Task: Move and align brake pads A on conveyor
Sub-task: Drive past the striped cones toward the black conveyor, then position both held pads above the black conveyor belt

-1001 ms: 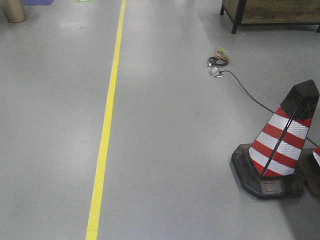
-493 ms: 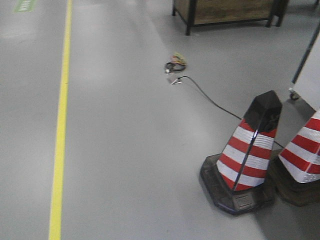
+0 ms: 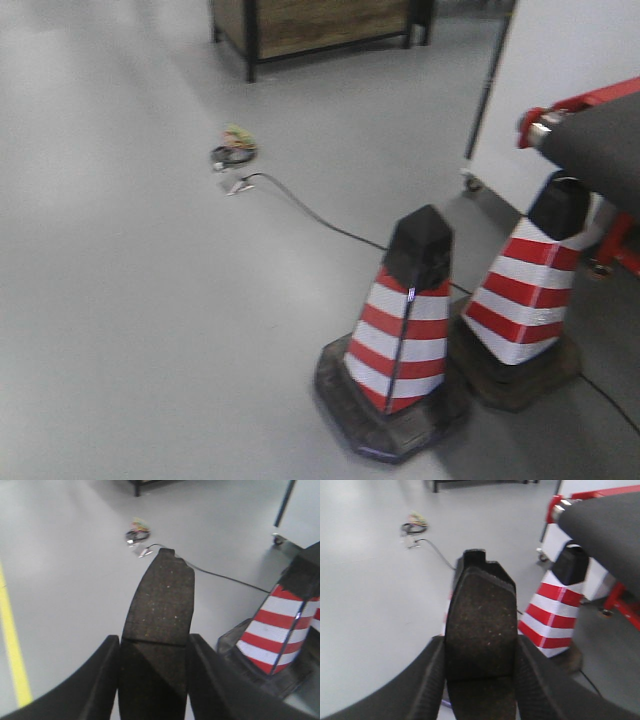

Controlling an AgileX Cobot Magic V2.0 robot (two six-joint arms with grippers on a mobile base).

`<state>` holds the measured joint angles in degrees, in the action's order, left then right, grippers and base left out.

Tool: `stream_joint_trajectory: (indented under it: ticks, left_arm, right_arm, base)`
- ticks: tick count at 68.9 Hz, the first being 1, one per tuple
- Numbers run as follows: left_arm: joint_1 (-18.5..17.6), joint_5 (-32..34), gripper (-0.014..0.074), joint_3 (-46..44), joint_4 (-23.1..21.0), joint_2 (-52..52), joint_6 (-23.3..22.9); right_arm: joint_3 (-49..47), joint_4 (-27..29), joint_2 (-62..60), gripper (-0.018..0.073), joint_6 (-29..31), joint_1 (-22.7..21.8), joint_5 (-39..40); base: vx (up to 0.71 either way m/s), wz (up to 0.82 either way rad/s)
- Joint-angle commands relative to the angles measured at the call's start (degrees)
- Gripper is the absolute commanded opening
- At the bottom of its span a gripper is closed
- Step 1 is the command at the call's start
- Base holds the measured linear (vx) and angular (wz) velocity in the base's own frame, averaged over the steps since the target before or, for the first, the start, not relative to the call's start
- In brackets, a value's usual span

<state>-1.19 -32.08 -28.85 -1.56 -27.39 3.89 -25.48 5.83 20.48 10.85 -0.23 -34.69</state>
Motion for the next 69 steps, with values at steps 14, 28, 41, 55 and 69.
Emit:
stream_joint_trajectory:
  ticks: [14, 28, 41, 55, 69]
  left_arm:
    - [-0.1, 5.2, 0.0146, -1.8, -0.2, -0.2, -0.4]
    - [-0.1, 5.2, 0.0146, -1.8, -0.2, -0.2, -0.4]
    - [-0.1, 5.2, 0.0146, -1.8, -0.2, -0.2, -0.4]
    - [-0.1, 5.2, 0.0146, -1.8, -0.2, -0.2, -0.4]
    - [-0.1, 5.2, 0.0146, -1.8, -0.2, -0.2, -0.4]
  right_arm:
    - [-1.8, 0.1, 0.3, 0.0014, 0.6, -0.3, 5.4]
    - [-1.8, 0.1, 0.3, 0.0014, 0.6, -0.3, 5.4]
    - [-1.8, 0.1, 0.3, 0.0014, 0.6, -0.3, 5.4]
    - [-1.8, 0.1, 0.3, 0.0014, 0.6, -0.3, 5.4]
    - [-1.8, 0.1, 0.3, 0.0014, 0.6, -0.3, 5.4]
  base:
    - [0.29, -0.76]
    - [0.27, -0.81]
    - [0.27, -0.77]
    - [0.25, -0.70]
    - [0.21, -0.69]
